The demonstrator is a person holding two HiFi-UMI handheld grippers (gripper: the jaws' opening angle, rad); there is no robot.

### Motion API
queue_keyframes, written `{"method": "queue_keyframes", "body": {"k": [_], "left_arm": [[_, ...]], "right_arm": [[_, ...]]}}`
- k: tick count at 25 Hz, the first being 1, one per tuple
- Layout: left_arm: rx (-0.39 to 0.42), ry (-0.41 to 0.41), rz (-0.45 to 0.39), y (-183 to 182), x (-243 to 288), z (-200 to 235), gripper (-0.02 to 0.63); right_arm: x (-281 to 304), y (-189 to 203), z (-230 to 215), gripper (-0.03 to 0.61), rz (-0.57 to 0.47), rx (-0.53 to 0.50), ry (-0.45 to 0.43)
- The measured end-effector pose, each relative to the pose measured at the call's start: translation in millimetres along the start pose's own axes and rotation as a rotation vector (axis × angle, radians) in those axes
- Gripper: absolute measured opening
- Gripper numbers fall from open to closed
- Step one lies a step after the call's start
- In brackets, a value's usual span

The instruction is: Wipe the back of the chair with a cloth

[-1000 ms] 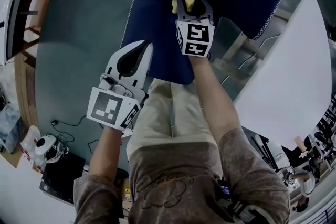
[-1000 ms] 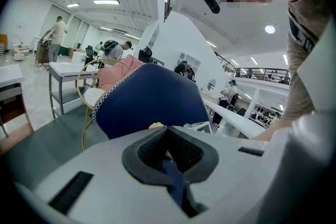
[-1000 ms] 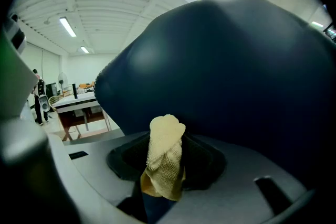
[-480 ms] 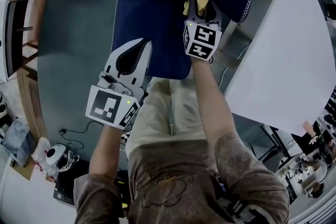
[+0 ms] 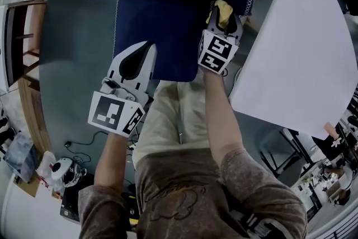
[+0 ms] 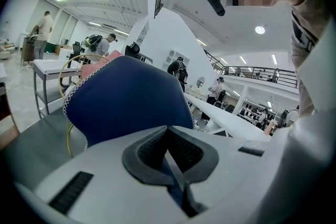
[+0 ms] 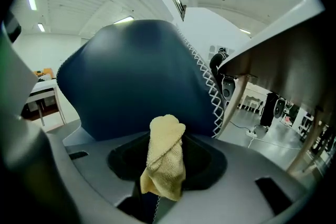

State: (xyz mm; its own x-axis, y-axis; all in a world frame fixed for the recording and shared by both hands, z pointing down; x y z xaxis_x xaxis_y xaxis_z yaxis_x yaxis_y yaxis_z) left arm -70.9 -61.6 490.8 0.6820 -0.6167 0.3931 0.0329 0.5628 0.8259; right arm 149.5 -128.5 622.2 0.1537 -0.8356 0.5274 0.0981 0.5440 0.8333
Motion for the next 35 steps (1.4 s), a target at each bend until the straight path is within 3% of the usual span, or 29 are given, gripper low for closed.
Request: {"method": "queue_keyframes", "body": {"k": [10,15,23,30,35], "left_arm": [[-0.024,-0.028,-0.016,7,-5,-21,0.009],[-0.028,-0.082,-0.046,-8,-19,-26,0.009],[-0.009,-0.163,-0.1,-59,-56,-35,0.009],[0.0,-0.213,-0.139,-107,-107,-65,0.009],[0.032,-0.21,-0.165,-136,-141,-95,0.009]], "right_arm": [[-38,-18,28,0.169,-0.07,-0.032,-0.178],[-75,-40,48,0.17,-0.103,-0.052,-0.333],[-154,-116,76,0.17,-0.217,-0.042,-0.639],[-234,-179,49,0.17,-0.263,-0.048,-0.789],[-279,-217,11,0.17,-0.301,-0.05,-0.797]]}}
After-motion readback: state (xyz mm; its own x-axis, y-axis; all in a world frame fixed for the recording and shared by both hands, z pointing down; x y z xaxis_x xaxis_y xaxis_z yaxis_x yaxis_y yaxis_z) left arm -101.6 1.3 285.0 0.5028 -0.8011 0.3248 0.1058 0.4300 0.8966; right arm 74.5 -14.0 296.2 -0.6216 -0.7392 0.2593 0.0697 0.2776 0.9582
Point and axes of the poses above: the fingertips, and each gripper's own axes: x forward along the fingers, z to its left, y out of its underside, the point moved 2 cm from there along -x, backward along the fingers, and after that the axes turned 1 degree about z, right-handed, at the moved point
